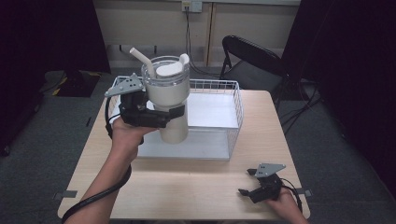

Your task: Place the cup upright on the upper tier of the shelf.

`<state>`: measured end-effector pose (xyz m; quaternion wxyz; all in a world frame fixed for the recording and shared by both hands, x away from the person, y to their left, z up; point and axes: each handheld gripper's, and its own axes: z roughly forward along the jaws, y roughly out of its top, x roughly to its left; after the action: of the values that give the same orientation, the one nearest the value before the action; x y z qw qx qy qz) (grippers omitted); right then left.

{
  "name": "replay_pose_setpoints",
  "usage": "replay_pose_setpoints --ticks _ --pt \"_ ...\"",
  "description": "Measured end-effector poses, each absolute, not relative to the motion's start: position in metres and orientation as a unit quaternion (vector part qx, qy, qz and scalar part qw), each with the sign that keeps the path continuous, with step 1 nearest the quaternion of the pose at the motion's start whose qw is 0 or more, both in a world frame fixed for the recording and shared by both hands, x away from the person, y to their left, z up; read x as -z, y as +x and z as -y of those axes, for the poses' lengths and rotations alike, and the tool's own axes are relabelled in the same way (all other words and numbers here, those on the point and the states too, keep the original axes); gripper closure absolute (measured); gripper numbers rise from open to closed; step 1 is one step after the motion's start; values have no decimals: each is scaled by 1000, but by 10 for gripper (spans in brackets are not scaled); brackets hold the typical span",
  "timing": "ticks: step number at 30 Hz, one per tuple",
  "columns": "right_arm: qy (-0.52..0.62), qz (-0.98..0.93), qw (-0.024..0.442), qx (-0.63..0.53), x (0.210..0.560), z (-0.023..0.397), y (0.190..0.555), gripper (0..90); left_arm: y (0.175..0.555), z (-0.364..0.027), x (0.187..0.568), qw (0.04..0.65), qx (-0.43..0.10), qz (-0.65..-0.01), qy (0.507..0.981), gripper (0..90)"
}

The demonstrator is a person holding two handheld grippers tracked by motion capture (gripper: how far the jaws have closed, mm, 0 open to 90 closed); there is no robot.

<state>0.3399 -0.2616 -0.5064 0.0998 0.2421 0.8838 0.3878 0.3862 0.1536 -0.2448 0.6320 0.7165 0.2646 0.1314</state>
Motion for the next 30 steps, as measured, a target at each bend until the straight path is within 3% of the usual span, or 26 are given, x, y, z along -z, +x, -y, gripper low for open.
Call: replay_pose_setpoints --ticks 30 --pt "242 -884 99 -388 506 262 340 124 423 -134 231 617 -149 -277 721 94"
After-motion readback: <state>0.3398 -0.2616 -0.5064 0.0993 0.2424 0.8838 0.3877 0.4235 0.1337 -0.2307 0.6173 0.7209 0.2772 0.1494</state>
